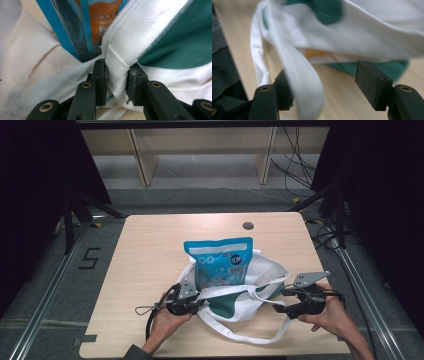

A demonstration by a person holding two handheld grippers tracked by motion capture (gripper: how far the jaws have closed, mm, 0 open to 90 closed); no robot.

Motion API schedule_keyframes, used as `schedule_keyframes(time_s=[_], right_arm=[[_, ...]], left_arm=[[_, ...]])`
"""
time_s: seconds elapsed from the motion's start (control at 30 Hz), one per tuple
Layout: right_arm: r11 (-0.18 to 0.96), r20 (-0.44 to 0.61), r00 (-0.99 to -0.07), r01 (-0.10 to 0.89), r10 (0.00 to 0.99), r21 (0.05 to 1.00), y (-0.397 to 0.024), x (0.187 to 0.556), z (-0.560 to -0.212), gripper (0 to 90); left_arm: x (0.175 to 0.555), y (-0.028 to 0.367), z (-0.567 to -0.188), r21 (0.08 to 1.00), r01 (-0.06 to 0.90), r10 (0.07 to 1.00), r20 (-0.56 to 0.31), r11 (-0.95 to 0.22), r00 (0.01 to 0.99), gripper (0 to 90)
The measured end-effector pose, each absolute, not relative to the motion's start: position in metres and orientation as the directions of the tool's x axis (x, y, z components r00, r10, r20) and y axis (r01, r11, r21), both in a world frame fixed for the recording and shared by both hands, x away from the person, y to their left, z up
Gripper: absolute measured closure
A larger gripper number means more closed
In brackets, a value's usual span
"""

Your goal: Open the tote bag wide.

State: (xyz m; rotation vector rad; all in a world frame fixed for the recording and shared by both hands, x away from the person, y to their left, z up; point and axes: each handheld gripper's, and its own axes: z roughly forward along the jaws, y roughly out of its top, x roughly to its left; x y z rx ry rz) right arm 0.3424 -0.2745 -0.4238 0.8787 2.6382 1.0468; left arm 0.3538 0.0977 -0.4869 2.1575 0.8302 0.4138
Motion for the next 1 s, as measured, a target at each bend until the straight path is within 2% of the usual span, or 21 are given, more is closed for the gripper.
schedule_keyframes(time_s=[0.03,0.13,0.17,0.2,0.23,0.27,0.33,0.37,0.4,0.43,0.5,0.53,0.6,0.63,0.77,0.87,1.0], right_arm=[[0.598,0.02,-0.824,0.427,0.566,0.678,-0.263,0.339,-0.418,35.8],[0.594,0.028,-0.848,0.393,0.529,0.702,-0.257,0.337,-0.41,34.9],[0.539,0.017,-0.836,0.369,0.548,0.757,-0.252,0.334,-0.397,38.8],[0.539,0.017,-0.836,0.369,0.548,0.757,-0.252,0.334,-0.397,38.8],[0.508,-0.035,-0.835,0.301,0.55,0.807,-0.248,0.331,-0.389,47.5],[0.502,-0.055,-0.833,0.277,0.55,0.819,-0.245,0.331,-0.388,49.4],[0.506,-0.073,-0.827,0.269,0.558,0.82,-0.242,0.332,-0.388,49.3],[0.513,-0.093,-0.821,0.259,0.563,0.818,-0.233,0.339,-0.394,43.8],[0.513,-0.093,-0.821,0.259,0.563,0.818,-0.233,0.339,-0.394,43.8],[0.525,-0.064,-0.827,0.293,0.558,0.799,-0.226,0.347,-0.398,43.3],[0.558,-0.066,-0.859,0.269,0.507,0.785,-0.219,0.353,-0.406,58.8],[0.558,-0.066,-0.859,0.269,0.507,0.785,-0.219,0.353,-0.406,58.8],[0.625,-0.128,-0.871,0.231,0.474,0.745,-0.214,0.355,-0.416,69.8],[0.634,-0.115,-0.862,0.267,0.494,0.726,-0.215,0.356,-0.423,73.3],[0.654,-0.106,-0.861,0.292,0.497,0.698,-0.215,0.359,-0.438,77.0],[0.686,-0.089,-0.856,0.341,0.509,0.643,-0.207,0.367,-0.468,79.1],[0.7,-0.077,-0.857,0.362,0.51,0.615,-0.201,0.375,-0.484,79.3]], left_arm=[[0.353,0.097,-0.485,0.759,0.421,0.676,0.034,-0.497,0.736,70.8],[0.353,0.099,-0.483,0.766,0.425,0.683,0.025,-0.483,0.73,70.4],[0.354,0.099,-0.483,0.774,0.419,0.678,0.018,-0.475,0.735,70.4],[0.353,0.098,-0.483,0.779,0.421,0.684,0.014,-0.464,0.729,70.4],[0.351,0.098,-0.482,0.778,0.412,0.678,0.025,-0.474,0.734,70.0],[0.351,0.098,-0.481,0.781,0.41,0.676,0.02,-0.471,0.736,69.8],[0.352,0.098,-0.481,0.784,0.401,0.676,0.031,-0.473,0.736,69.7],[0.35,0.097,-0.481,0.784,0.402,0.678,0.031,-0.472,0.735,69.6],[0.35,0.097,-0.481,0.784,0.402,0.678,0.031,-0.472,0.735,69.5],[0.351,0.097,-0.481,0.781,0.387,0.669,0.053,-0.491,0.741,69.4],[0.351,0.097,-0.482,0.784,0.405,0.675,0.024,-0.471,0.738,69.2],[0.351,0.097,-0.482,0.784,0.405,0.675,0.024,-0.471,0.738,69.1],[0.351,0.098,-0.483,0.773,0.405,0.67,0.035,-0.489,0.742,68.7],[0.351,0.097,-0.485,0.771,0.4,0.665,0.04,-0.495,0.745,68.3],[0.35,0.094,-0.488,0.758,0.387,0.659,0.075,-0.526,0.748,68.6],[0.353,0.096,-0.495,0.758,0.401,0.662,0.054,-0.514,0.747,69.8],[0.354,0.094,-0.501,0.747,0.394,0.659,0.077,-0.535,0.748,70.4]])
